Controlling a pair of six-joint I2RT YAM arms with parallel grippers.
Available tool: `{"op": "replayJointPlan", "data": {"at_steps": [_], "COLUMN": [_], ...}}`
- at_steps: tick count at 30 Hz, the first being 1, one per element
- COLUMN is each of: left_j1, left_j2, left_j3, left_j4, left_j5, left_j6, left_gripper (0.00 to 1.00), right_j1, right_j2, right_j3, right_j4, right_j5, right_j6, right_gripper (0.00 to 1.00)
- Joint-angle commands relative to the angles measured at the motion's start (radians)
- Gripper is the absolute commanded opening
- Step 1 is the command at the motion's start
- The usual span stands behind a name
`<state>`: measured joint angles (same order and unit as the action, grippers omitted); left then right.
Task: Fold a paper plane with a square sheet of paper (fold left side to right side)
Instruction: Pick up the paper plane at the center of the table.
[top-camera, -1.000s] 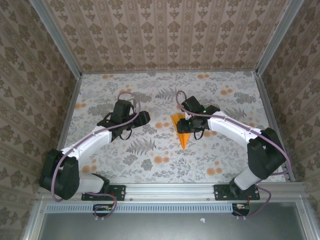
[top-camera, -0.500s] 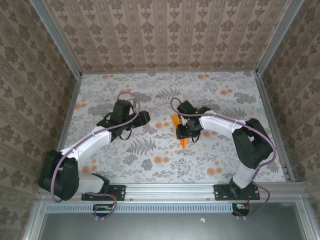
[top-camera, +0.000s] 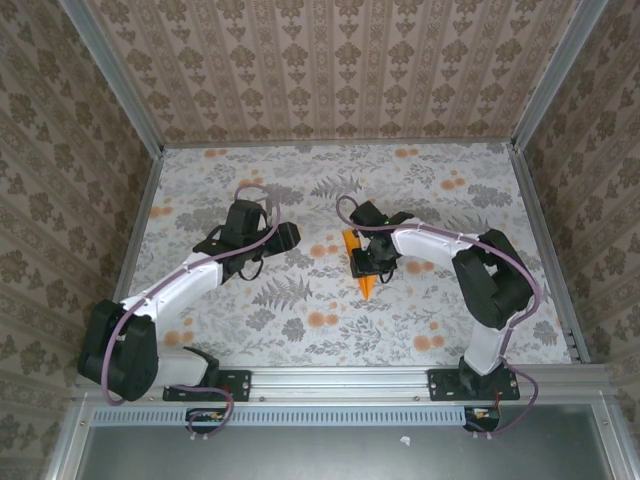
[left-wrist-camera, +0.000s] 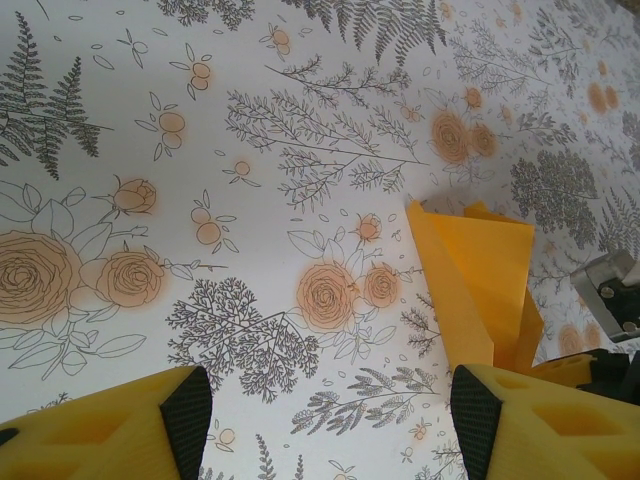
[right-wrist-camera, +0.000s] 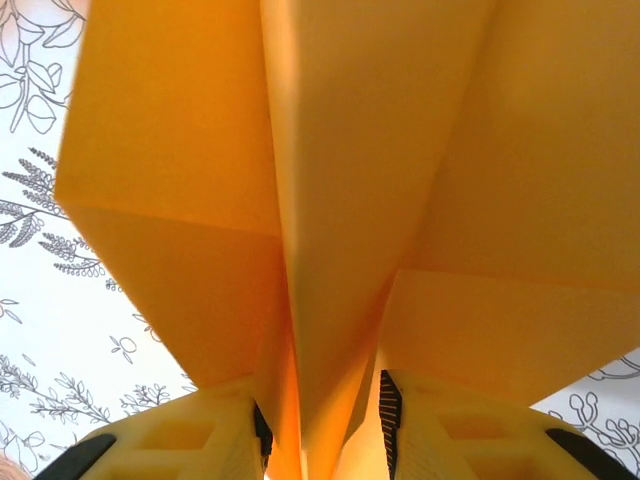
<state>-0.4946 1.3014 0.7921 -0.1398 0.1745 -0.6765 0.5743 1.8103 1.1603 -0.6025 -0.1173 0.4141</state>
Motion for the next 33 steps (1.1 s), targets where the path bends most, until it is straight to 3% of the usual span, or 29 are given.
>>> {"op": "replayJointPlan", "data": {"at_steps": [1, 12, 18, 24, 28, 33], "left_j1": [0.009, 0.011, 0.014, 0.016, 0.018, 0.019], "left_j2": [-0.025, -0.027, -0.043, -0.093, -0.135, -0.176], "left_j3": [0.017, 0.019, 0.028, 0.028, 0.012, -0.011], "left_j4": [-0.017, -0.017, -0.035, -0.03, -0.019, -0.011], "left_j5": [-0.009, -0.006, -0.006, 0.011, 0.008, -0.012], "left_j6": [0.023, 0.027, 0.045, 0.107, 0.149, 0.179], "left_gripper": [0.68, 0.68, 0.71, 0.82, 0.99, 1.0], "right_j1": [0.009, 0.033, 0.022, -0.033, -0.077, -0.129], "right_j2": [0.026, 0.089, 0.063, 0.109, 0.206, 0.332], "right_j3": [0.037, 0.083, 0.13, 0.289, 0.422, 0.58], "right_j4": [-0.005, -0.048, -0.113, -0.248, -0.313, -0.356], "right_j5": [-0.007, 0.037, 0.069, 0.097, 0.119, 0.139], "right_j6": [-0.007, 0.016, 0.037, -0.012, -0.036, -0.045], "right_gripper": [0.35, 0.32, 0.12, 0.07, 0.06, 0.06]}}
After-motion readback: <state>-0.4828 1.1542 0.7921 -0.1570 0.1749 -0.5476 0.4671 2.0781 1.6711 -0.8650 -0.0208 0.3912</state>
